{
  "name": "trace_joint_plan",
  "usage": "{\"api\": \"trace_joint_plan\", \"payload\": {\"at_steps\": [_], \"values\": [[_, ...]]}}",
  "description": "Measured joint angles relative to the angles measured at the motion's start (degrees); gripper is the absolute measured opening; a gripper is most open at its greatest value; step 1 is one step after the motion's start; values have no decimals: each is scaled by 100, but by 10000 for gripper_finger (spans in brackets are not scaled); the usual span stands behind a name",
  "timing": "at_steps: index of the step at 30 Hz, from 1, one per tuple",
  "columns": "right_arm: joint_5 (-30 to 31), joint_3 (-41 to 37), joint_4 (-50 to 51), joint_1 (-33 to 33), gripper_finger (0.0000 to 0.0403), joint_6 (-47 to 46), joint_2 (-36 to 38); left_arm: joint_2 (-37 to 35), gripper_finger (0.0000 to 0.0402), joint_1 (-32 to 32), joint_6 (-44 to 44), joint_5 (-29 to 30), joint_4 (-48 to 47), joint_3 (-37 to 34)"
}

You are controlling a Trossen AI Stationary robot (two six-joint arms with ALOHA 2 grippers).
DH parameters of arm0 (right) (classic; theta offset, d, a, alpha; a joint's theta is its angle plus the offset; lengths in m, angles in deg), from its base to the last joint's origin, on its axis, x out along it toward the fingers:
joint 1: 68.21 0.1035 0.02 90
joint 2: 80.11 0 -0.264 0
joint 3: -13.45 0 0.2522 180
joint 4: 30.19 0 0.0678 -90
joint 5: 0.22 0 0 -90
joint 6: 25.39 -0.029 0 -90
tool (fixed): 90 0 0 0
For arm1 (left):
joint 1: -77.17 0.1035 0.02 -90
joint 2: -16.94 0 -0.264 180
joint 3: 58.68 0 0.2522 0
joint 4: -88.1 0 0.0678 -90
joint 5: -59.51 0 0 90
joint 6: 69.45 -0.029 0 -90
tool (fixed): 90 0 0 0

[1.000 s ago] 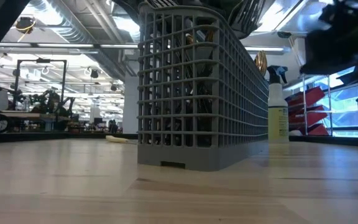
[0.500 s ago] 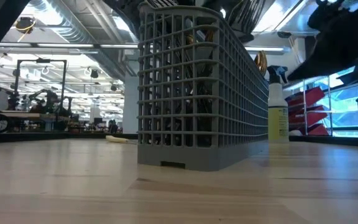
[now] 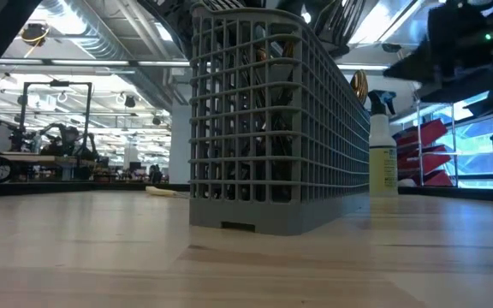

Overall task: Sort silverware
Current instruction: Put the table knife into the silverware tray

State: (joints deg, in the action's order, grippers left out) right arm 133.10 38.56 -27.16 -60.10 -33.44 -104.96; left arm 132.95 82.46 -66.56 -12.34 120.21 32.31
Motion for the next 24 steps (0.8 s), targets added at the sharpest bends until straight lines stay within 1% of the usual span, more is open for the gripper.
{"api": "trace_joint_plan", "payload": {"at_steps": [2, 5, 9, 11, 15, 17, 21, 24], "values": [[-108, 7, -263, -287, 0, 75, -18, 57, 45, -10, 66, 0, 45, 0], [-229, 7, -347, -718, 0, -98, -193, 143, 45, -31, 169, -3, 172, 2], [-929, 7, -713, -1196, 0, -437, -602, 173, 45, -36, 188, -12, 190, 9], [-1082, 7, -1017, -1370, 0, -521, -917, 173, 45, -36, 168, -91, 194, 9], [-1409, 21, -2025, -1618, 0, -499, -1580, 175, 45, -52, 83, -146, 168, 9], [-1627, 139, -2298, -1688, 0, -499, -1874, 175, 45, -60, 72, -149, 101, 9], [-1702, 472, -2221, -1680, 0, -498, -2338, 188, 45, -69, 58, -157, 59, 9], [-1765, 664, -2204, -1679, 0, -560, -2545, 188, 45, -69, 14, -121, 48, 9]]}}
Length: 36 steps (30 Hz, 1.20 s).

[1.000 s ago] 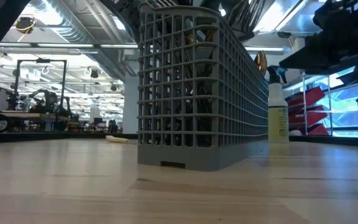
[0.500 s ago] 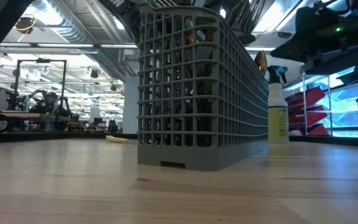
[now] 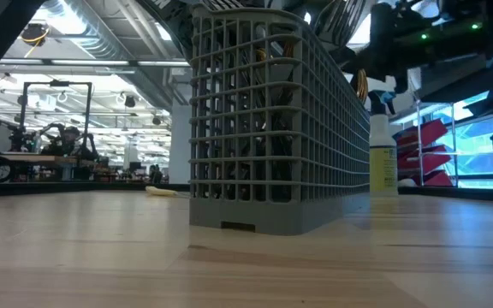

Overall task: Sort silverware
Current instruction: Put the table knife into the silverware tray

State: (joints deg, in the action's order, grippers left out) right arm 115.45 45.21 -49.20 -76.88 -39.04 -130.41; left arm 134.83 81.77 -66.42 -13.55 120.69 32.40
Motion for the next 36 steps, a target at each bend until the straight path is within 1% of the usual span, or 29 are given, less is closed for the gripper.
{"api": "trace_joint_plan", "payload": {"at_steps": [4, 11, 16, 18, 21, 33, 36], "values": [[-41, 147, -2, 3, 0, -120, -62, -2, 45, 0, -1, 54, -70, 0], [-117, 159, -120, 92, 0, -473, -114, -2, 44, 3, -20, 129, -35, 0], [100, 161, -543, 447, 0, -448, -396, -2, 44, 7, -8, 140, -48, -7], [305, 160, -702, 569, 0, -429, -497, -2, 44, 2, -2, 150, -60, -7], [437, 160, -723, 645, 0, -409, -567, -4, 44, -14, -7, 165, -82, -9], [260, 203, -682, 645, 0, -433, -582, -17, 45, -50, -46, 285, -312, -7], [215, 205, -682, 645, 0, -433, -584, -17, 57, -50, -44, 283, -351, -7]]}}
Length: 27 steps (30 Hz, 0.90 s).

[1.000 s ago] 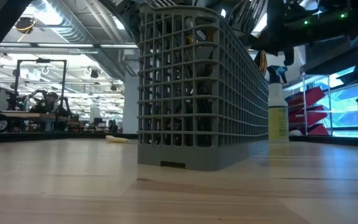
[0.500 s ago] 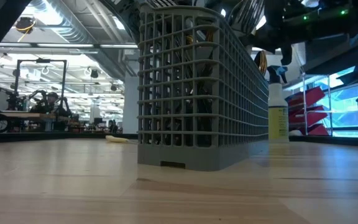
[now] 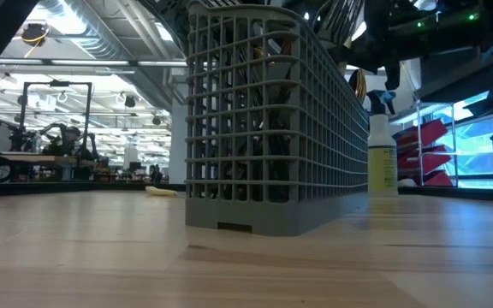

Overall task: Sort silverware
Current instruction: Put the table knife into the silverware tray

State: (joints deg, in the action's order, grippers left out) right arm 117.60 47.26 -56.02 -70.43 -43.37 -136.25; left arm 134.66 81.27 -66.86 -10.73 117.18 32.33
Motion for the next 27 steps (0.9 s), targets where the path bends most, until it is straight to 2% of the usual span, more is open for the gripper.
{"api": "trace_joint_plan", "payload": {"at_steps": [13, 22, 27], "values": [[-66, 20, 37, 7, 0, -9, 0, 7, 104, -13, 24, 0, -23, 0], [-86, 22, 51, 9, 0, -20, 2, 12, 109, -49, -84, 22, -19, 0], [-146, 22, 71, 11, 0, -20, 0, -169, 110, -57, -557, 255, -131, -7]]}}
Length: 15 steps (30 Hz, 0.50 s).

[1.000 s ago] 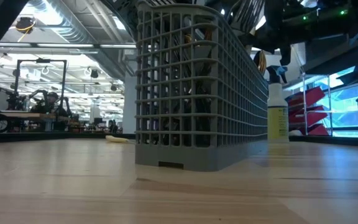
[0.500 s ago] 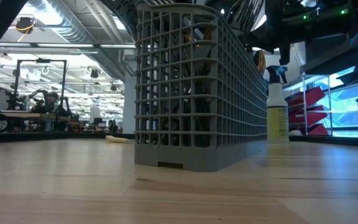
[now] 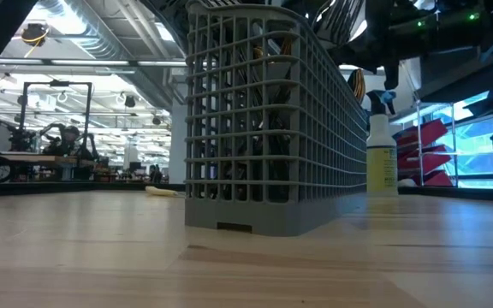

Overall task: Sort silverware
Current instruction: Put the table knife into the silverware tray

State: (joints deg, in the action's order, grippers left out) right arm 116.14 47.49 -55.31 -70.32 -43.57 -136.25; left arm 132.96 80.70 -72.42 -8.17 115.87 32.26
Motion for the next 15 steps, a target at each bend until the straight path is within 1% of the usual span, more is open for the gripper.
{"api": "trace_joint_plan", "payload": {"at_steps": [5, 10, 13, 15], "values": [[-147, 41, -162, 0, 0, -42, 5, -350, 110, -17, -915, 222, -241, -13], [-281, 41, -205, 7, 0, -44, 15, -765, 110, -19, -1610, 479, -608, -13], [-459, -7, 118, 27, 0, -13, -40, -1152, 110, 8, -2073, 988, -581, 26], [-493, -3, 47, 22, 0, -4, 0, -1421, 110, 32, -2373, 1418, -670, 30]]}}
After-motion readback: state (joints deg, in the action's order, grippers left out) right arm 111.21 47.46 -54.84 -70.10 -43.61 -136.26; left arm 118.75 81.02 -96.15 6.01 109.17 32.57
